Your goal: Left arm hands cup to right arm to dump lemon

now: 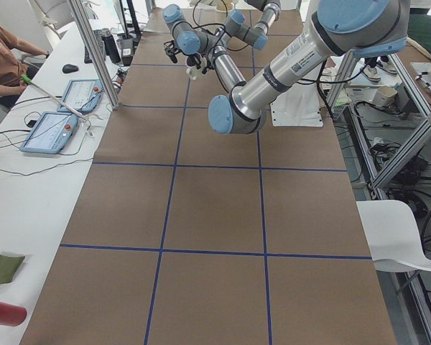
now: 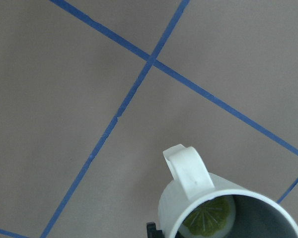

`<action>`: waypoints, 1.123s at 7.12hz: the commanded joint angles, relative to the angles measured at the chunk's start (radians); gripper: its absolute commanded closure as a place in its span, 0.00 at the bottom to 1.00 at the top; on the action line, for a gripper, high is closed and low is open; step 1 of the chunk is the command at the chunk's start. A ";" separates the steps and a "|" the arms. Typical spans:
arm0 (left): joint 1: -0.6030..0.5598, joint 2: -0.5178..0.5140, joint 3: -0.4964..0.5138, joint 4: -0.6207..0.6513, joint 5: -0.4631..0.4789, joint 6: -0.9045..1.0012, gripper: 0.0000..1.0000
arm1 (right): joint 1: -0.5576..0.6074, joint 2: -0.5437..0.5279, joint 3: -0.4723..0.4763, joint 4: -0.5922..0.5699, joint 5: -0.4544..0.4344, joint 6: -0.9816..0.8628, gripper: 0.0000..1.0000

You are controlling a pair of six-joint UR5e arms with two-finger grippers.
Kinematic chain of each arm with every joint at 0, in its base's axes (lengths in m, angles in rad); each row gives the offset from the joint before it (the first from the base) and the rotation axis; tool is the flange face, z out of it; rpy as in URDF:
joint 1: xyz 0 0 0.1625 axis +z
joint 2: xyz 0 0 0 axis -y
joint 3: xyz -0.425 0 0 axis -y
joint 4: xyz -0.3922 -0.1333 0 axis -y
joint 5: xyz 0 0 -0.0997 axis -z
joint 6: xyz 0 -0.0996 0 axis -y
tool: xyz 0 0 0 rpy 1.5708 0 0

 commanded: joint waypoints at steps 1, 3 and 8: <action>0.002 0.002 -0.003 -0.015 -0.006 0.016 0.36 | -0.003 0.001 0.002 -0.007 0.000 0.009 0.85; 0.003 0.010 -0.026 -0.035 -0.004 0.014 0.00 | -0.006 -0.001 0.004 -0.009 -0.002 0.011 1.00; -0.110 0.034 -0.027 -0.058 0.025 0.019 0.00 | 0.017 -0.083 0.038 -0.010 -0.067 0.014 0.94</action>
